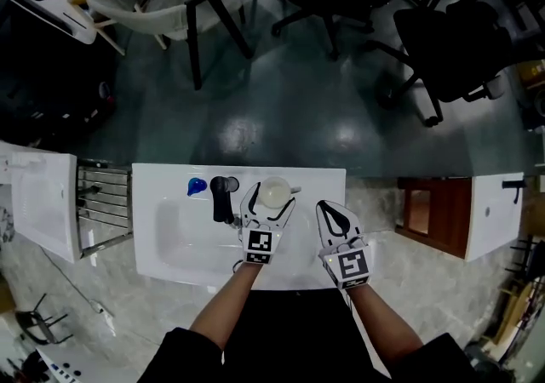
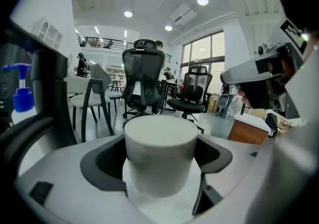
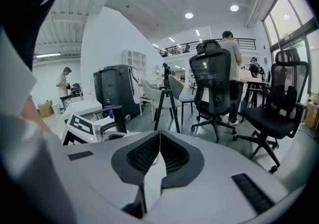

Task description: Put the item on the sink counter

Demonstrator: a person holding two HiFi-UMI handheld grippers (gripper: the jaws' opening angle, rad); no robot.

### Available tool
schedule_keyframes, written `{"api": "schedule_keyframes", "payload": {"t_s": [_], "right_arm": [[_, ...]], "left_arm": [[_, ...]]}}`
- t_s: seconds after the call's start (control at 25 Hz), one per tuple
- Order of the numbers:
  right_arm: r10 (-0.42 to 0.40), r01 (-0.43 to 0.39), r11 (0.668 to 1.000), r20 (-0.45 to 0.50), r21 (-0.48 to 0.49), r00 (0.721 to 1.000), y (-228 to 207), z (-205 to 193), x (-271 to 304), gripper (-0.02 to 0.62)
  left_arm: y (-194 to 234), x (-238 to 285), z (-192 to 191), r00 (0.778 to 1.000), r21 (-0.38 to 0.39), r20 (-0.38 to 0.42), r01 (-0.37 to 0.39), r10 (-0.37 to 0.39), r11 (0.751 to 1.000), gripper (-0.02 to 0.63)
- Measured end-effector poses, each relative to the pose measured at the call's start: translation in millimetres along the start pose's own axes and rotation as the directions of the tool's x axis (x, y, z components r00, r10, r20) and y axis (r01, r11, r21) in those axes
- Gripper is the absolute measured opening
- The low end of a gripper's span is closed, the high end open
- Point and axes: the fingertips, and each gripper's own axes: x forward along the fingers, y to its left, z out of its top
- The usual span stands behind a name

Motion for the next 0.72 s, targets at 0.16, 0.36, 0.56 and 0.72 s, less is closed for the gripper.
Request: {"api": "schedule_keyframes", "payload": {"t_s": [0.16,0.36,0.56,0.72], "right_arm": [[-0.014,0.015,0.999,-0.013,0.033,1.0,-3,-5,1,0.032],[-0.033,0.035,0.998,-0.041,0.056,0.999,-4,-24,-2,0.032],[-0.05,0.055,0.994,-0.066,0.089,0.997,-9,-36,-2,0.032],[-0.056,0.061,0.993,-0.057,0.1,0.997,-14,-33,3,0.032]], "left_arm": [[0,3,-8,1.0,0.039,-0.012,-0.003,0.004,0.999,0.399],[3,9,-15,1.0,0.062,-0.024,-0.007,0.009,0.998,0.399],[0,17,-16,1.0,0.053,-0.007,-0.016,0.016,0.998,0.399],[0,19,-19,1.0,0.038,-0.002,-0.019,0.019,0.999,0.399]]}}
